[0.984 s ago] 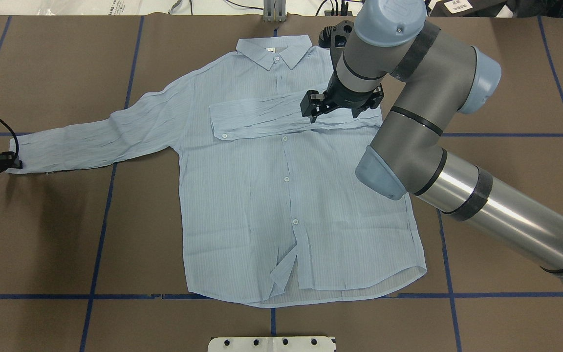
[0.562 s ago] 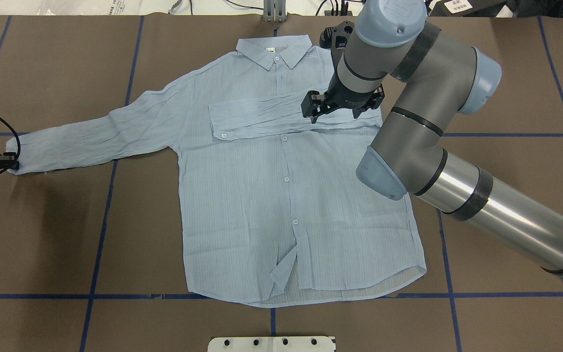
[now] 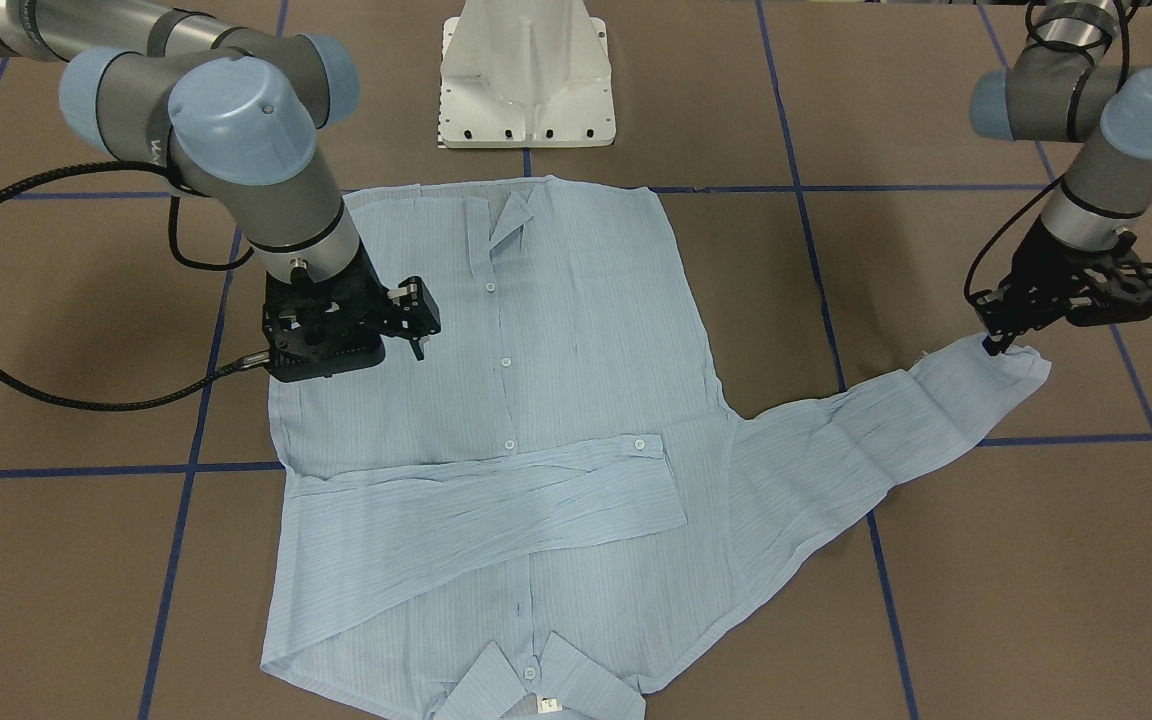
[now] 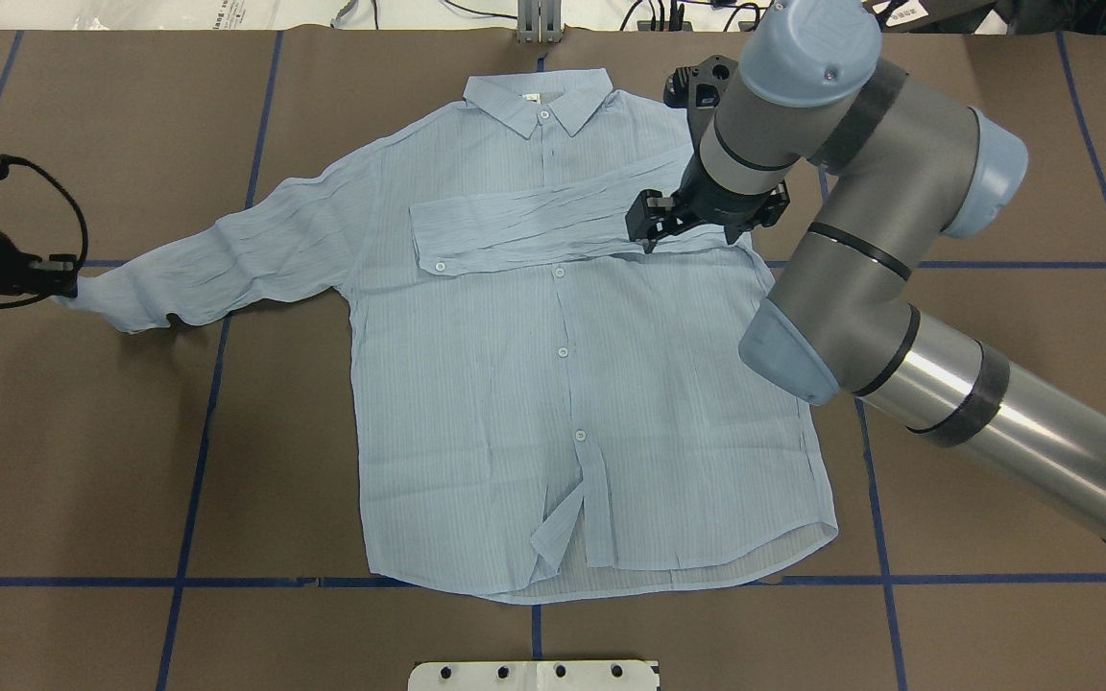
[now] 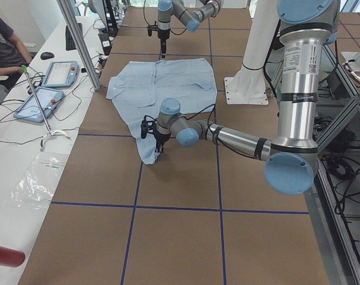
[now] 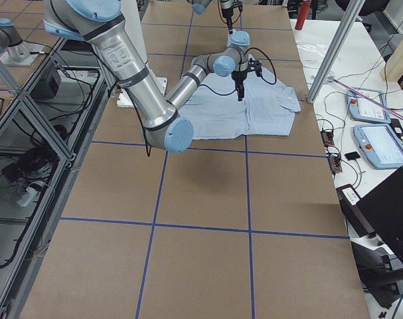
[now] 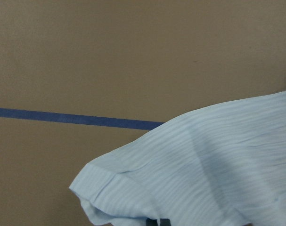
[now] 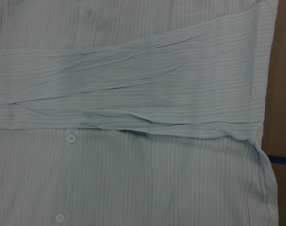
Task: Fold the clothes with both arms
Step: 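Fold the held sleeve with the left gripper across the shirt while the right withdraws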
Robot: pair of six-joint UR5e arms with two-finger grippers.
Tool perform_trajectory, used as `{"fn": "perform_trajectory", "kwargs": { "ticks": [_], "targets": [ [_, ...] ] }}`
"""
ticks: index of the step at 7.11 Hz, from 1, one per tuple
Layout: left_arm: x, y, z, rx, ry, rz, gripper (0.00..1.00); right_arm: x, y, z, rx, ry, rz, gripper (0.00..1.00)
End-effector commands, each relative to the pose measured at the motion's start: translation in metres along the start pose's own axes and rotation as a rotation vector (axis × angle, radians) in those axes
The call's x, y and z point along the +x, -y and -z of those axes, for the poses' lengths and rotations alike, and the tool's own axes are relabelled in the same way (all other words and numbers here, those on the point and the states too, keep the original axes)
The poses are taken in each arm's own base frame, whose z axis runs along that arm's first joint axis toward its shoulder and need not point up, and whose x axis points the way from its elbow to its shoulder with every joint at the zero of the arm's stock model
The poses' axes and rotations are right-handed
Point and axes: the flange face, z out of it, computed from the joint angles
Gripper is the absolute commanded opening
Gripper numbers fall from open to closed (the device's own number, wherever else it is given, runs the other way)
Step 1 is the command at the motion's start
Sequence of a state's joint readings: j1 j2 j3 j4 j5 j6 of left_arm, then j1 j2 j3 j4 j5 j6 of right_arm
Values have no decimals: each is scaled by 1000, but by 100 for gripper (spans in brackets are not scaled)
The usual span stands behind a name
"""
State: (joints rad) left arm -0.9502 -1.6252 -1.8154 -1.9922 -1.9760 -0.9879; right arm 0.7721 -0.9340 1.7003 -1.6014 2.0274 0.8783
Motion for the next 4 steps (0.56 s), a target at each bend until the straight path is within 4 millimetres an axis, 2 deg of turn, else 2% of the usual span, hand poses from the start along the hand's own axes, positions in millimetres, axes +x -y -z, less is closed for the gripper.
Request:
{"fn": "perform_trajectory", "kwargs": {
  "ticks": [1,2,4],
  "targets": [
    [120,50,52,0,-1,68,0,55,-14,-1,-16,-32,31,100],
    [172,59,67,4,-39,140,0,83,-33,-4,-28,-50,28,100],
    [253,71,60,-22,-73,252,0,142,-69,-6,-55,-84,21,100]
  ]
}}
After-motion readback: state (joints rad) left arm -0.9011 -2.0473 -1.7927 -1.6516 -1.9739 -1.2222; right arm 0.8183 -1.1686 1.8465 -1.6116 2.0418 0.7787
